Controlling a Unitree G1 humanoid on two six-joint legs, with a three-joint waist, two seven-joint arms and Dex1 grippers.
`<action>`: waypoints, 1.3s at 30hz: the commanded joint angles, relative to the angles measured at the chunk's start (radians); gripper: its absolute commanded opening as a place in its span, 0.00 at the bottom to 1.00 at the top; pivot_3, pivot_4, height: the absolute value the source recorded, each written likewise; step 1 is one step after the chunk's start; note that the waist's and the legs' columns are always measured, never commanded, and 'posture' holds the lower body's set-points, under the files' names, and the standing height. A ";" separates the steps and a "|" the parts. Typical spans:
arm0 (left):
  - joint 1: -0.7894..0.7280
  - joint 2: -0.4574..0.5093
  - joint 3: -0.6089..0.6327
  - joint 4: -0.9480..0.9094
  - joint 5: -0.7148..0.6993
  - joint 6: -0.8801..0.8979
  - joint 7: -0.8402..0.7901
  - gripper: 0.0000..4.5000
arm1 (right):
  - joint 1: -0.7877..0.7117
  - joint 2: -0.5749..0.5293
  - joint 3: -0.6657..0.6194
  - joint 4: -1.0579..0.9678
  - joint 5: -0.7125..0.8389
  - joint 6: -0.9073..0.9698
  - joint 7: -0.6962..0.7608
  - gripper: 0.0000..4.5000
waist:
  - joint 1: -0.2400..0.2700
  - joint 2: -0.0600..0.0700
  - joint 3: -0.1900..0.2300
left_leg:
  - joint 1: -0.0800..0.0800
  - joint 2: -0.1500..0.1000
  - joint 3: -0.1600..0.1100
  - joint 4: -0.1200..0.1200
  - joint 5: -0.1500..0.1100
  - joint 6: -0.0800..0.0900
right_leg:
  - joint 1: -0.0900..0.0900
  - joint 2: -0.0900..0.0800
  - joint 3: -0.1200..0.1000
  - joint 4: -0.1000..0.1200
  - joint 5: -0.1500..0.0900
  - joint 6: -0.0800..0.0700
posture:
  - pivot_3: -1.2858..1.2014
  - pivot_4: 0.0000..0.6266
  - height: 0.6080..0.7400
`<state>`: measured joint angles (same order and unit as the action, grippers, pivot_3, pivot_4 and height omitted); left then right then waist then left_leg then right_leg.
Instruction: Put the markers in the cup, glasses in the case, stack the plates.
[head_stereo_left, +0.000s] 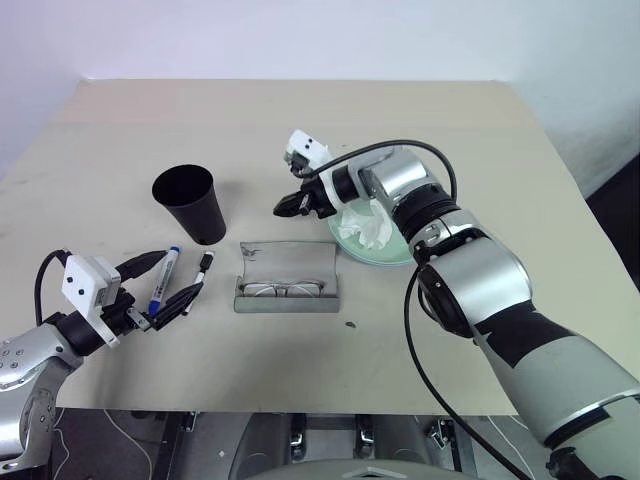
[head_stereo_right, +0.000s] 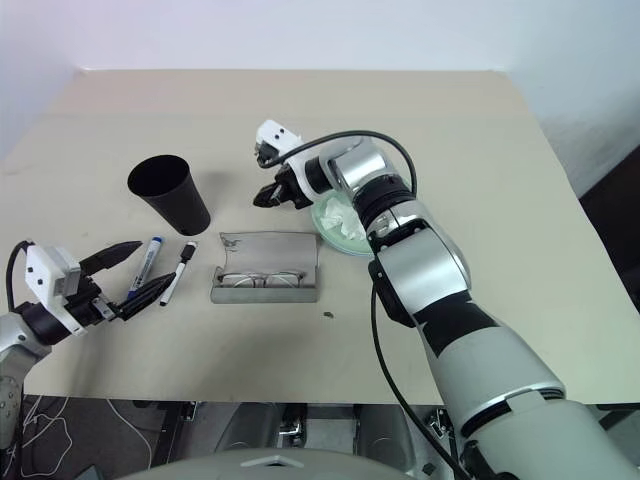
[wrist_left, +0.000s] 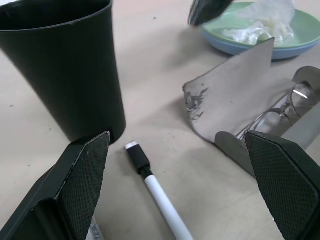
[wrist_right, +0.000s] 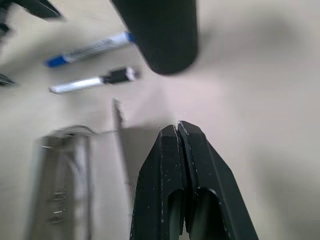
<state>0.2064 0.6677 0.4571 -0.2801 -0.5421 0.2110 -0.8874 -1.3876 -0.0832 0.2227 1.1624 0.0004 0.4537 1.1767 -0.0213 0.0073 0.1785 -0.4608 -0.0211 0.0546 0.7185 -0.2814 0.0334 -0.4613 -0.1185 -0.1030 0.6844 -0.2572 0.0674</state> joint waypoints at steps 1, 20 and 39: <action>0.008 -0.007 0.044 -0.012 -0.039 0.000 0.006 1.00 | 0.007 0.007 0.009 -0.034 -0.018 -0.025 0.028 0.01 | -0.001 0.000 0.000 | 0.000 0.000 0.000 0.000 0.000 0.000 | 0.000 0.000 0.000 0.000 0.000 0.000 | 0.52 0.24 0.55; 0.020 0.042 0.095 -0.038 -0.129 0.056 -0.047 1.00 | 0.317 -0.124 0.195 -0.805 0.038 0.384 0.222 0.01 | 0.002 0.000 0.000 | 0.001 0.000 0.000 0.001 0.001 0.001 | 0.001 0.000 0.000 0.000 0.000 0.000 | 0.52 0.24 0.55; 0.049 0.063 0.112 -0.057 -0.142 0.087 -0.087 1.00 | 0.492 -0.242 0.296 -1.048 0.132 0.369 0.183 0.01 | 0.005 -0.001 -0.001 | 0.002 0.000 -0.001 0.001 0.001 0.001 | 0.001 0.000 0.000 0.000 0.000 0.000 | 0.52 0.24 0.55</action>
<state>0.2449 0.7293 0.5375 -0.3018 -0.6775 0.3094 -0.9770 -0.9003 -0.3203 0.5033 0.1387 0.1180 0.8286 1.3551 -0.0162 0.0062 0.1779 -0.4584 -0.0206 0.0541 0.7193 -0.2803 0.0347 -0.4601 -0.1187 -0.1030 0.6840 -0.2572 0.0674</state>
